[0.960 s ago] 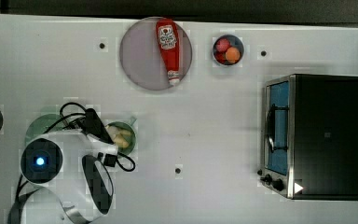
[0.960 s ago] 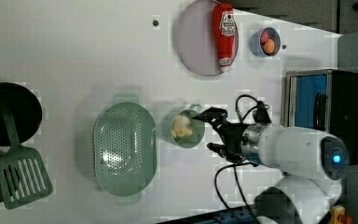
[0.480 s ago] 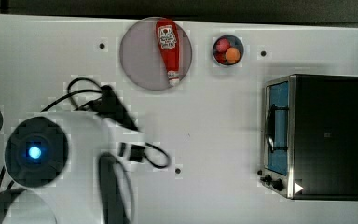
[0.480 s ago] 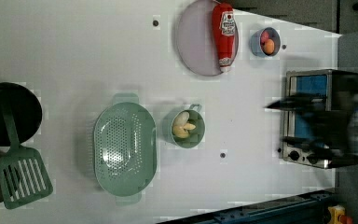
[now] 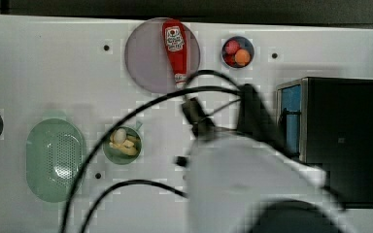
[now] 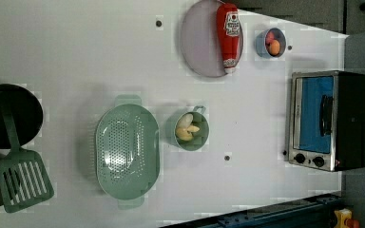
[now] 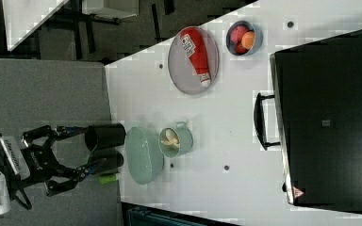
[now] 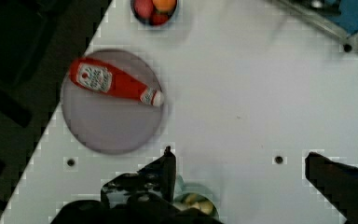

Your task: Pick Banana and place it in mug.

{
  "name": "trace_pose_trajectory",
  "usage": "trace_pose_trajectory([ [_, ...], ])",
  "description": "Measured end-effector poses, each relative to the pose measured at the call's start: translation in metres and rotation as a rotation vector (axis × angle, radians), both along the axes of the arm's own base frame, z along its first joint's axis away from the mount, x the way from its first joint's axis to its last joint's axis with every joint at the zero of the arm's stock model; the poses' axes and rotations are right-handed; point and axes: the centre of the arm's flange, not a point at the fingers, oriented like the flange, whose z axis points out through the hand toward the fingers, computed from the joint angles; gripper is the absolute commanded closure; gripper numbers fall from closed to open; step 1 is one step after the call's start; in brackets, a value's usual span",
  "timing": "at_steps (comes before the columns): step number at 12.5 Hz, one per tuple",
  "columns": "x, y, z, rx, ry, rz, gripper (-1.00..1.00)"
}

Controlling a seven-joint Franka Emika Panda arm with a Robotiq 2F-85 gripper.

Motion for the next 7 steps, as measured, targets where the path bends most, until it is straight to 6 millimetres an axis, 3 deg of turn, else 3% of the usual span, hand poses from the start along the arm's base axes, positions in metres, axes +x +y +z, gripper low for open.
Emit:
trace_pose_trajectory([
  [1, -0.001, -0.020, 0.000, -0.003, 0.004, -0.004, -1.00],
  [2, -0.003, -0.041, -0.020, 0.041, 0.032, -0.039, -1.00],
  [3, -0.001, -0.047, -0.034, 0.048, 0.072, -0.049, -1.00],
  [5, 0.005, -0.046, -0.059, 0.035, 0.164, -0.018, -1.00],
  [7, 0.016, -0.028, -0.078, -0.026, 0.201, 0.030, -1.00],
])
